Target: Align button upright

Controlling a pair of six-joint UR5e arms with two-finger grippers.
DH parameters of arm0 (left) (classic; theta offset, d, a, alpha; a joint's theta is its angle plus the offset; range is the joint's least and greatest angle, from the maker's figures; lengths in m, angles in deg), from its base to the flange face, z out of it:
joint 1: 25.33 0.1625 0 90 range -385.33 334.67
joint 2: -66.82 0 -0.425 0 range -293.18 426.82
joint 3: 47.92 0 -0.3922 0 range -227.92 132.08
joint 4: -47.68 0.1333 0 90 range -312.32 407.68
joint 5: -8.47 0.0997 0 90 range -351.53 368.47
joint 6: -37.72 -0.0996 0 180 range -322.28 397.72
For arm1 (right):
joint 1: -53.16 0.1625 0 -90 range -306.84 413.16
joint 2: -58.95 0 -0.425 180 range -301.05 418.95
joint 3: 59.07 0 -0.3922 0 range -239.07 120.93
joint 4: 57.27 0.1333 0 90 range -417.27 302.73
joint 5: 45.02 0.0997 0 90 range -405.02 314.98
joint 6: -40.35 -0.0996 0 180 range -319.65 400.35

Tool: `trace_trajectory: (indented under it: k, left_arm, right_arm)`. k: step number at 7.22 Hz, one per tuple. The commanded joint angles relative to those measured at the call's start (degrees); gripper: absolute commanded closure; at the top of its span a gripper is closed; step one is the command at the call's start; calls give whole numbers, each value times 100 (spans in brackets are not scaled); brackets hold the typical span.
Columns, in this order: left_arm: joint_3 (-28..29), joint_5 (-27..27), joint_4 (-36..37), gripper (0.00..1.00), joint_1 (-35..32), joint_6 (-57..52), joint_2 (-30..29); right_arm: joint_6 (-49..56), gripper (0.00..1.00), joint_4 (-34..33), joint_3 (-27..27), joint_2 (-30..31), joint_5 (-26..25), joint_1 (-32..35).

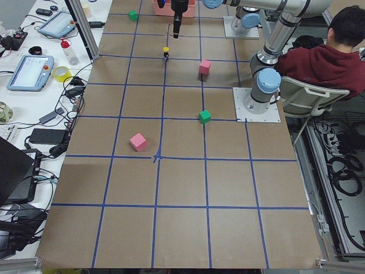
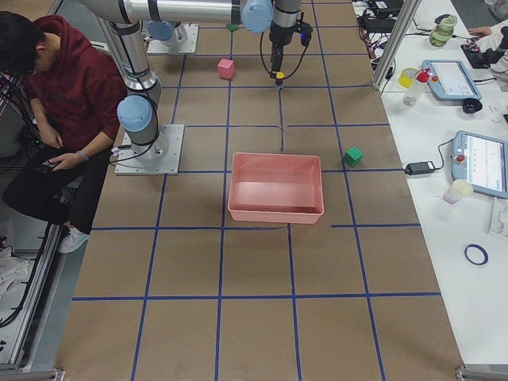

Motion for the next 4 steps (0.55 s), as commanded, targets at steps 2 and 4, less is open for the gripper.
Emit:
trace_trajectory:
  k: [2, 4]
  left_arm:
    - [-226, 32, -28, 0, -10, -7, -55]
    - [-254, 6, -10, 0, 7, 37, -63]
  right_arm:
    - [31, 0, -3, 10, -18, -44, -8]
    - [31, 0, -352, 1, -35, 26, 10]
